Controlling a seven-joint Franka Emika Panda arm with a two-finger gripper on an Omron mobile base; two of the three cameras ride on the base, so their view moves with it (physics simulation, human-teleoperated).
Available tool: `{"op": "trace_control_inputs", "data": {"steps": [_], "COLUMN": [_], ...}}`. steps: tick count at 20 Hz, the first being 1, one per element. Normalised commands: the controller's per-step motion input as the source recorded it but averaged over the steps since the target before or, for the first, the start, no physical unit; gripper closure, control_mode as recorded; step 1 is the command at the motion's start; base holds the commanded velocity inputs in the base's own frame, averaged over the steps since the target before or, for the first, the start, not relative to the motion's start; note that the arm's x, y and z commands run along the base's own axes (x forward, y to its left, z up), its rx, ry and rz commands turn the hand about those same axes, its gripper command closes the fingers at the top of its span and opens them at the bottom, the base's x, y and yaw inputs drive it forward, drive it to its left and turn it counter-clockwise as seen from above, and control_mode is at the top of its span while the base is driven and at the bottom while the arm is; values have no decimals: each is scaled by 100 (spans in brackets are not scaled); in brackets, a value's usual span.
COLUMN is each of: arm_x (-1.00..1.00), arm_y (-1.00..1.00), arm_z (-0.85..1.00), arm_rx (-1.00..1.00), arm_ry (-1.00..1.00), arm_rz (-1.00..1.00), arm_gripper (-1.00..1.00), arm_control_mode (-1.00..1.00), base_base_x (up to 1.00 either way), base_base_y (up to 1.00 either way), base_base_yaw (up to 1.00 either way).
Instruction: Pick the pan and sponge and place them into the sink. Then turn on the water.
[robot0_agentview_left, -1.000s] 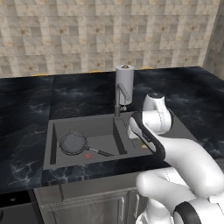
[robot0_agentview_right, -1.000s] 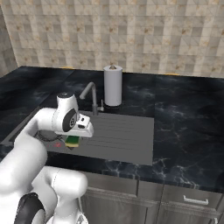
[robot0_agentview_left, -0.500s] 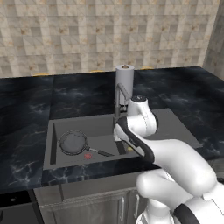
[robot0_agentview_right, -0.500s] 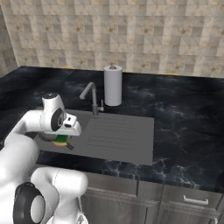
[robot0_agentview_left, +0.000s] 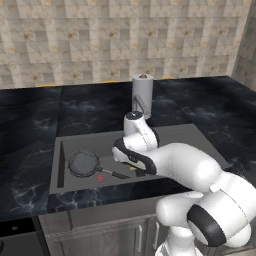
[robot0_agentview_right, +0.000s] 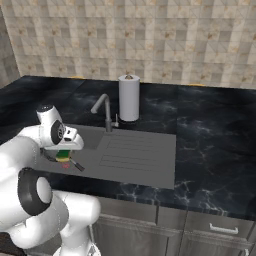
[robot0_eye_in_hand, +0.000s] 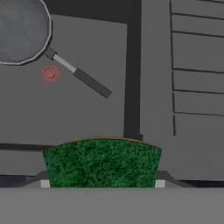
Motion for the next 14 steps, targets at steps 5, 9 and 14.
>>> {"op": "trace_control_inputs", "data": {"steps": [5,9,14], "arm_x": [42,29,26], "arm_y": [44,34,19], "arm_z": [-19,-19,-18], "arm_rx": [-8,-5,0], "arm_ry": [1,0,0], "arm_rz": [0,0,0], "arm_gripper": [100,100,100], "arm_control_mode": [-100,-100,-100], "base_base_x": [0,0,0], "base_base_y": [0,0,0], "base_base_yaw": [0,0,0]}}
